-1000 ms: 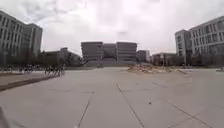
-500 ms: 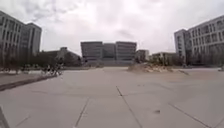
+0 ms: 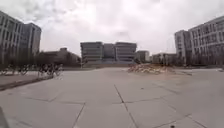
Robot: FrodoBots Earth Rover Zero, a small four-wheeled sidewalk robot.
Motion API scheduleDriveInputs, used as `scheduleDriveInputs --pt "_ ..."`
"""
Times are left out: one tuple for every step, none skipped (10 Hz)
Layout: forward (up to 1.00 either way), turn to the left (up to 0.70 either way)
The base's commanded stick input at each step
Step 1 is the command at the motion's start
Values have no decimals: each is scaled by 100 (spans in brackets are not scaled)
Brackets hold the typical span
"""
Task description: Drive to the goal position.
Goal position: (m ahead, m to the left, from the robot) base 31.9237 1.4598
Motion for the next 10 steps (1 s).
scheduleDriveInputs --pt "70 11" --pt "70 8" --pt "70 0" --pt "70 0" --pt "70 0" --pt "70 0" --pt "70 0" --pt "70 0" --pt "70 0" --pt "70 0"
